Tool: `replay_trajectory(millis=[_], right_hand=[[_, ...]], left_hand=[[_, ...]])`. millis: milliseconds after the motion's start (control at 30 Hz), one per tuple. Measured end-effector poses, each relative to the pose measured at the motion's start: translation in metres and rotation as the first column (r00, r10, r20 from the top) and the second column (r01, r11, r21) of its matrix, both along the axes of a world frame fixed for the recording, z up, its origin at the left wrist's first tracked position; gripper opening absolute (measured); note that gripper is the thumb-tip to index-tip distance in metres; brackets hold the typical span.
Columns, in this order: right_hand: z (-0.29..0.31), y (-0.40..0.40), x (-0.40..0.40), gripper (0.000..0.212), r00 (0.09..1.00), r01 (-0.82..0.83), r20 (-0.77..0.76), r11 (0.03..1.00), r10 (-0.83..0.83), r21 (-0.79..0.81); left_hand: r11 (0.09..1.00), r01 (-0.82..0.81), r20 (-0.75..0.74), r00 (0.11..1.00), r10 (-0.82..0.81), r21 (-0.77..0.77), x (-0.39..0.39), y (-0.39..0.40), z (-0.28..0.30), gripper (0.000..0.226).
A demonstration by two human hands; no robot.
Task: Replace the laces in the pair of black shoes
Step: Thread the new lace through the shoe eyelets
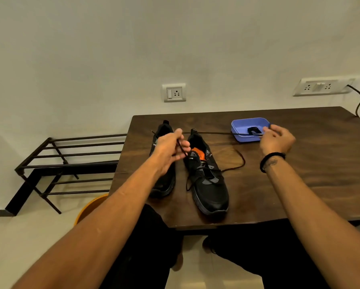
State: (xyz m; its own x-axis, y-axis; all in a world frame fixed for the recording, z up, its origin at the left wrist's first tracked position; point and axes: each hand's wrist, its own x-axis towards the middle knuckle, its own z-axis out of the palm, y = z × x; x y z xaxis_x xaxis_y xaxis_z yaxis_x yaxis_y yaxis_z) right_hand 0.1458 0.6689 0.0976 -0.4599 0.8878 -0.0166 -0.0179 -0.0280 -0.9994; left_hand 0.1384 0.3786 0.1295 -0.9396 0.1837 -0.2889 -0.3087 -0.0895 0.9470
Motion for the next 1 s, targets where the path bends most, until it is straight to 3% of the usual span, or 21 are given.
replay_trajectory(millis=[100,200,267,367,400,467,533,600,667,767,867,967,1000], right_hand=[[0.005,0.023,0.01,0.023,0.977,0.188,-0.093,0.981,-0.192,-0.049],[0.009,0.028,0.014,0.024,0.98,0.086,-0.159,0.98,-0.116,-0.182],[0.011,0.023,0.014,0.025,0.986,0.009,-0.16,0.978,-0.043,-0.207],[0.016,0.017,0.014,0.021,0.982,0.098,-0.157,0.993,-0.107,-0.062],[0.019,0.016,0.017,0.02,0.979,0.138,-0.153,0.99,-0.133,0.021],[0.018,0.015,0.02,0.02,0.979,0.157,-0.148,0.98,-0.139,0.124],[0.015,0.015,0.023,0.016,0.986,0.123,-0.129,0.978,-0.102,0.166],[0.017,0.013,0.025,0.01,0.993,0.091,-0.097,0.977,-0.074,0.19],[0.017,0.009,0.026,0.006,0.998,0.029,-0.058,0.97,-0.015,0.239],[0.013,-0.002,0.021,0.009,0.99,-0.136,0.015,0.946,0.138,0.296],[0.012,-0.011,0.016,0.01,0.965,-0.264,0.092,0.913,0.247,0.312],[0.013,-0.025,0.018,0.009,0.883,-0.469,0.177,0.832,0.435,0.297],[0.014,-0.032,0.022,0.01,0.827,-0.561,0.212,0.78,0.52,0.277]], left_hand=[[0.972,-0.159,0.018,0.987,0.158,0.176,0.0,-0.004,0.012,0.029],[0.986,-0.002,-0.086,0.996,0.017,0.168,0.005,-0.002,0.017,0.028],[0.974,0.225,-0.177,0.96,-0.216,0.031,0.011,0.005,0.019,0.028],[0.799,0.516,-0.231,0.774,-0.59,-0.31,0.018,0.019,0.015,0.023],[0.719,0.468,-0.265,0.711,-0.652,-0.513,0.017,0.025,0.01,0.022],[0.521,0.222,-0.276,0.646,-0.712,-0.824,0.011,0.033,-0.005,0.026],[0.375,0.124,-0.2,0.673,-0.712,-0.918,0.008,0.038,-0.017,0.029],[0.311,0.152,-0.128,0.684,-0.719,-0.938,0.006,0.043,-0.026,0.036],[0.316,0.139,-0.131,0.703,-0.699,-0.938,0.005,0.05,-0.031,0.031],[0.331,0.104,-0.158,0.72,-0.676,-0.938,0.004,0.055,-0.033,0.006],[0.321,0.087,-0.153,0.744,-0.651,-0.943,0.005,0.051,-0.029,0.009],[0.502,-0.084,-0.313,0.865,-0.393,-0.861,0.003,0.033,-0.017,0.006],[0.521,-0.161,-0.346,0.895,-0.28,-0.839,0.0,0.023,-0.015,0.006]])
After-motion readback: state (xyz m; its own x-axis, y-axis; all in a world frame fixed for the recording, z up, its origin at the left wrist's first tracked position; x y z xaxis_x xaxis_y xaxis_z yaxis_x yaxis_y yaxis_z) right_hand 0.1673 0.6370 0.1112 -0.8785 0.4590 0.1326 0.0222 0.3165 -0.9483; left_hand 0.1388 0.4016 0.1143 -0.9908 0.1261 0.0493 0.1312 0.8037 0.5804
